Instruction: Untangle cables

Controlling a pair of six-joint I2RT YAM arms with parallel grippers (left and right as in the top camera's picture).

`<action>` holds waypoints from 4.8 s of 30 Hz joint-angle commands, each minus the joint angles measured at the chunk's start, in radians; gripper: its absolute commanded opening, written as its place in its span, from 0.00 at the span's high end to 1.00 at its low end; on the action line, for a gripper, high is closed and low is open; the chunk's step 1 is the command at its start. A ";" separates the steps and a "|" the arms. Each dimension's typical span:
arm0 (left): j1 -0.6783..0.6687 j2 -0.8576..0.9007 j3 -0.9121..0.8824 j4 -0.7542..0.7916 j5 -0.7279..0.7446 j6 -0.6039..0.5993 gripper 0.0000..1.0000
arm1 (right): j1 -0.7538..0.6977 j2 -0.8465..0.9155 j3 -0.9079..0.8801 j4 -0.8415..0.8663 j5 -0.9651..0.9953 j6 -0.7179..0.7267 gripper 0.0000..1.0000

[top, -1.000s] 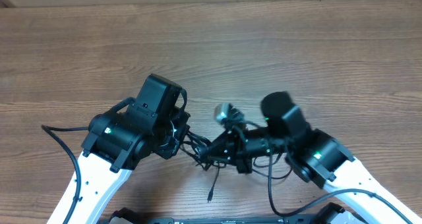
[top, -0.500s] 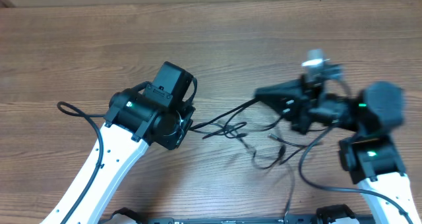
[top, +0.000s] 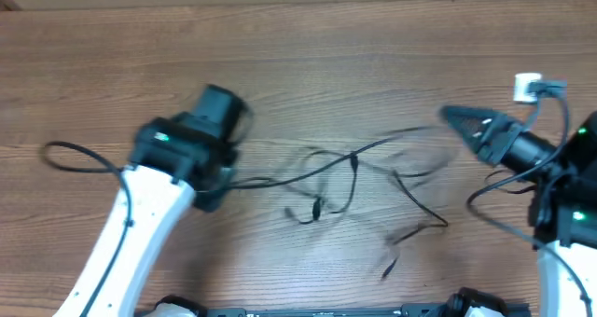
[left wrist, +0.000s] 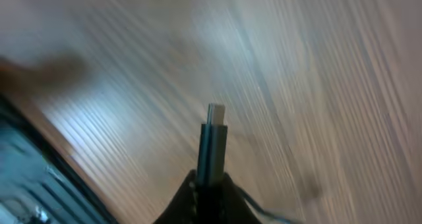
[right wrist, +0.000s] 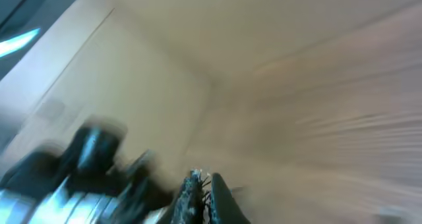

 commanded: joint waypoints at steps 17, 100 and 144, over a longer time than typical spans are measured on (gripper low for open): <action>0.282 0.015 -0.023 0.592 0.494 0.886 0.68 | 0.017 0.186 0.042 -0.506 0.263 -0.343 0.67; -0.233 0.202 -0.422 1.078 0.274 0.589 0.00 | 0.148 0.180 0.042 -0.874 0.705 -0.553 0.00; -0.216 0.421 -0.097 0.680 0.031 0.108 0.05 | 0.148 0.180 0.042 -0.874 0.705 -0.553 0.00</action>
